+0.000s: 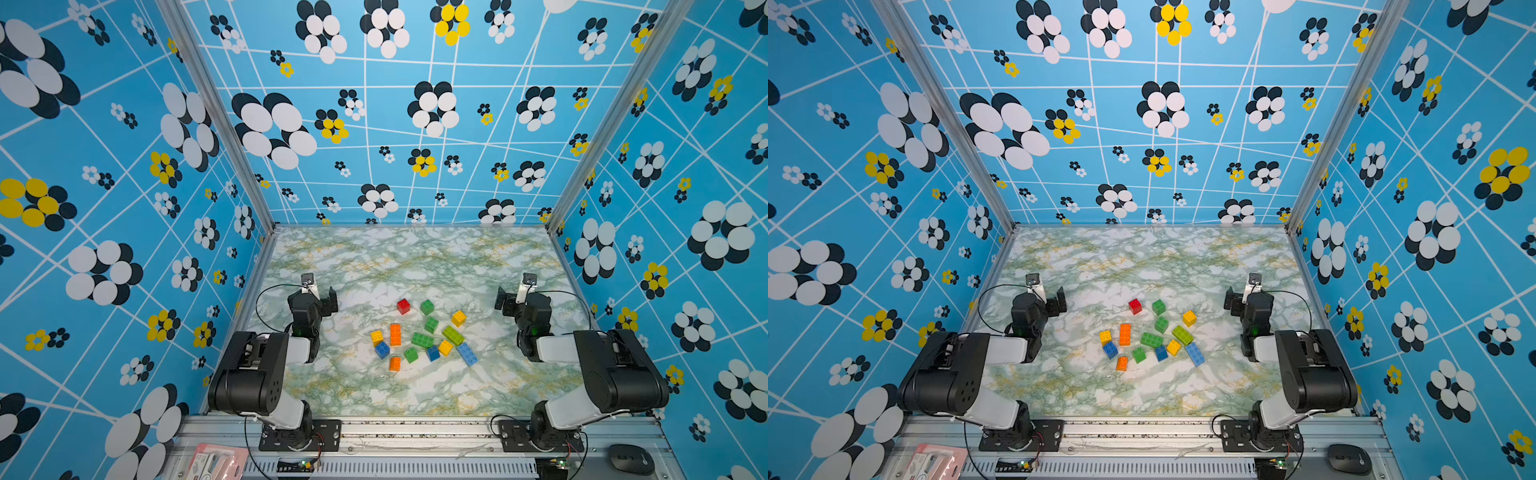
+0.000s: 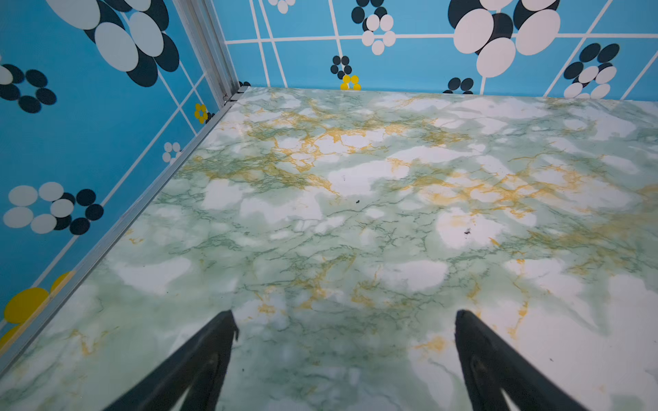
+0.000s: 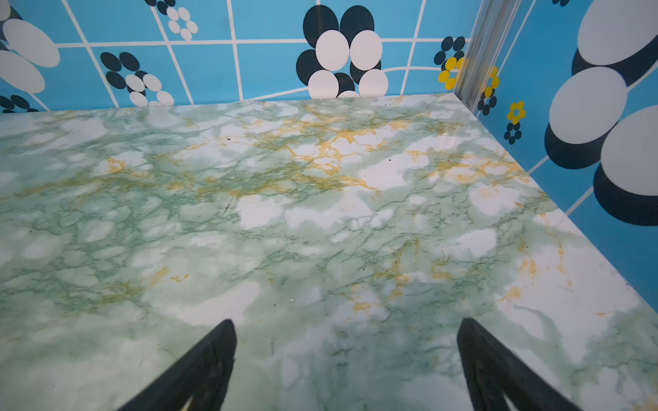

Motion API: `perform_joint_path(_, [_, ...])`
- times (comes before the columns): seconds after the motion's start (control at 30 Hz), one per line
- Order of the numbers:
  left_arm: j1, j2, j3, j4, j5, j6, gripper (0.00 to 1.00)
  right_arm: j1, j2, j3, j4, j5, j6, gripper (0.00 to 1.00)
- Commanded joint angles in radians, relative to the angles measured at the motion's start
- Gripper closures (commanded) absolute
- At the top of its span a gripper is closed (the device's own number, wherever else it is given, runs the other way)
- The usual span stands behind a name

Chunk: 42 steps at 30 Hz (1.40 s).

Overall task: Assemble a fork with lego
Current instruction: Pick up the lego brick from the center of the board.

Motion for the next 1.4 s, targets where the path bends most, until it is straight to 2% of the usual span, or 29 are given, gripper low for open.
perform_joint_path(0.0, [-0.002,0.014,0.022,0.015,-0.004,0.008,0.01,-0.004,0.014,0.012,0.038,0.060,0.005,0.01])
perform_joint_path(0.87, [-0.013,0.014,0.019,0.021,-0.008,0.022,0.01,-0.003,0.009,0.002,0.052,0.031,0.000,0.01])
perform_joint_path(0.97, [-0.034,-0.011,0.014,0.012,-0.008,0.045,0.01,-0.003,-0.024,-0.015,0.058,0.030,-0.001,0.01])
perform_joint_path(1.03, [-0.043,-0.045,-0.006,0.029,-0.042,0.052,0.01,-0.002,-0.087,-0.013,-0.004,0.039,-0.003,0.01])
perform_joint_path(1.13, [-0.092,-0.149,0.040,-0.160,-0.120,0.069,0.01,0.000,-0.204,0.019,-0.176,0.065,0.022,0.01])
perform_joint_path(1.23, [-0.152,-0.227,0.088,-0.293,-0.220,0.076,0.01,-0.001,-0.300,0.029,-0.263,0.068,0.051,0.01])
perform_joint_path(1.3, [-0.176,-0.274,0.113,-0.381,-0.283,0.031,0.01,0.000,-0.360,0.057,-0.360,0.086,0.105,0.01])
perform_joint_path(1.37, [-0.177,-0.321,0.149,-0.491,-0.285,-0.056,0.01,0.000,-0.412,0.103,-0.496,0.091,0.170,0.01])
